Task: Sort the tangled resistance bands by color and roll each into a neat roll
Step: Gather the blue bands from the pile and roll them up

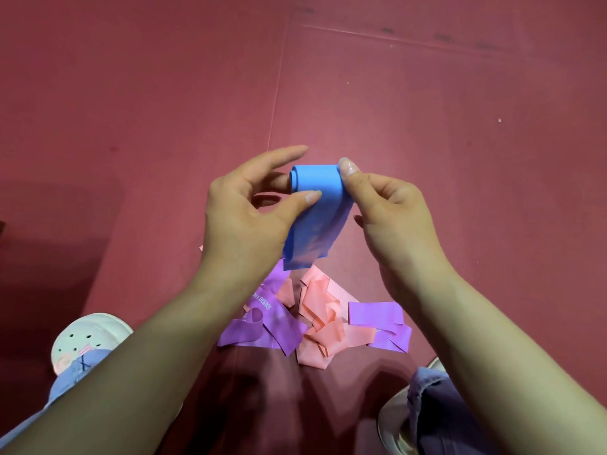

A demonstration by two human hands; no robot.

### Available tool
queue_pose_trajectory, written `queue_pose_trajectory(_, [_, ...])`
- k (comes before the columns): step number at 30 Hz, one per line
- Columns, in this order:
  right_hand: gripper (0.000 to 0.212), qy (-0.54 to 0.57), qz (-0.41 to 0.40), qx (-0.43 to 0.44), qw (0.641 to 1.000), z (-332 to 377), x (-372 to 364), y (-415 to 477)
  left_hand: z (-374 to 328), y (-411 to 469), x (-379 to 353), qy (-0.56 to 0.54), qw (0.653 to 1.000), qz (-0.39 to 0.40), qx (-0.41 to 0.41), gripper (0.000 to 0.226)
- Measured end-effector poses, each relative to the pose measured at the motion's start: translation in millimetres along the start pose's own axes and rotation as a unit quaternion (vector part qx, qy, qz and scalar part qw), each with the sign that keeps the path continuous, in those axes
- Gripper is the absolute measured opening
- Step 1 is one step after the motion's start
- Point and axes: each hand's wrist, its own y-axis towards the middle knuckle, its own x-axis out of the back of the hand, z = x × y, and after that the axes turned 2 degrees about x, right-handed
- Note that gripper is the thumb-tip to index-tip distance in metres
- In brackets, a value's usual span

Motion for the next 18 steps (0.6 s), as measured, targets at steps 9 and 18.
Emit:
queue_pose_trajectory(9, [0.044,0.023,0.018,0.042,0.999,-0.2,4.3,-0.1,2.5,2.0,1.0,-0.112,0.990,0.043,0.073,0.021])
queue_pose_trajectory(18, [0.014,0.023,-0.013,0.061,0.998,0.6,1.5,-1.4,-0.6,0.0,-2.0,-0.062,0.993,0.073,0.070,0.017])
